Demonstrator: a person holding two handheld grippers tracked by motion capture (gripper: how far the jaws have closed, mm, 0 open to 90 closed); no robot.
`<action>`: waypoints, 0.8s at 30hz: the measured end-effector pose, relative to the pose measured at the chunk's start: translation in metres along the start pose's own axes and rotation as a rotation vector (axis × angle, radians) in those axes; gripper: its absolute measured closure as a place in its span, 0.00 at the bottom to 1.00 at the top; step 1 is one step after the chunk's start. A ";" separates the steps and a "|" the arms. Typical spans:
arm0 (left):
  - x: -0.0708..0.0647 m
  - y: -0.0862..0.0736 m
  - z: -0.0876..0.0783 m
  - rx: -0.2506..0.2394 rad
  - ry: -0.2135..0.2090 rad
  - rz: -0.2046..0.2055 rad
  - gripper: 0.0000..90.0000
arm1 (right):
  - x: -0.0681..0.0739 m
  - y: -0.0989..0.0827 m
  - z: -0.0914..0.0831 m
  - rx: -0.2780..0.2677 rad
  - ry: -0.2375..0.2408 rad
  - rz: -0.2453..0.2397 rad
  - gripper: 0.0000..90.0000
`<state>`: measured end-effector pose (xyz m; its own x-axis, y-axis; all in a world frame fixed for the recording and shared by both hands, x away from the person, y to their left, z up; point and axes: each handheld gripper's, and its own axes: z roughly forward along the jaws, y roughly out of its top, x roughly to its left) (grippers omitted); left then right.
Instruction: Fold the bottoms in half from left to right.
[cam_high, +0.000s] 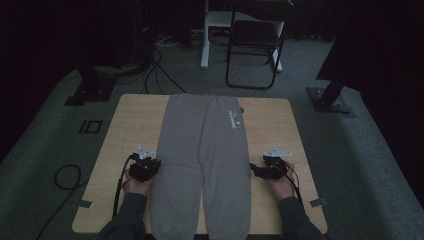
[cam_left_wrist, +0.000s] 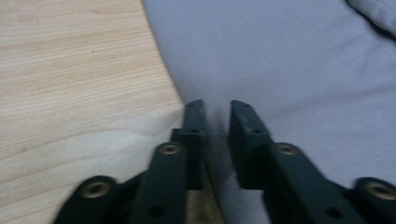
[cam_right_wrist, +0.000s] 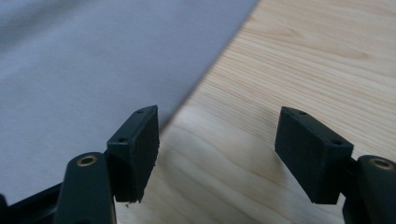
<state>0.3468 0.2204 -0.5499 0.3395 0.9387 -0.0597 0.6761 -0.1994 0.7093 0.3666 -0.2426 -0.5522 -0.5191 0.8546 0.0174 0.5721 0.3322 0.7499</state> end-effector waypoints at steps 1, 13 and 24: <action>0.003 0.000 -0.001 0.003 0.000 -0.001 0.92 | 0.003 0.001 0.000 -0.003 0.005 -0.007 0.35; 0.043 -0.009 -0.015 0.008 0.076 -0.086 0.97 | 0.020 0.001 0.003 0.011 0.028 -0.060 0.35; 0.060 -0.013 -0.022 0.022 0.157 -0.145 0.98 | 0.020 -0.001 0.004 0.025 0.038 -0.063 0.35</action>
<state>0.3438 0.2852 -0.5467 0.1324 0.9900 -0.0484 0.7254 -0.0635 0.6854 0.3583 -0.2240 -0.5555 -0.5781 0.8159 -0.0036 0.5529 0.3950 0.7337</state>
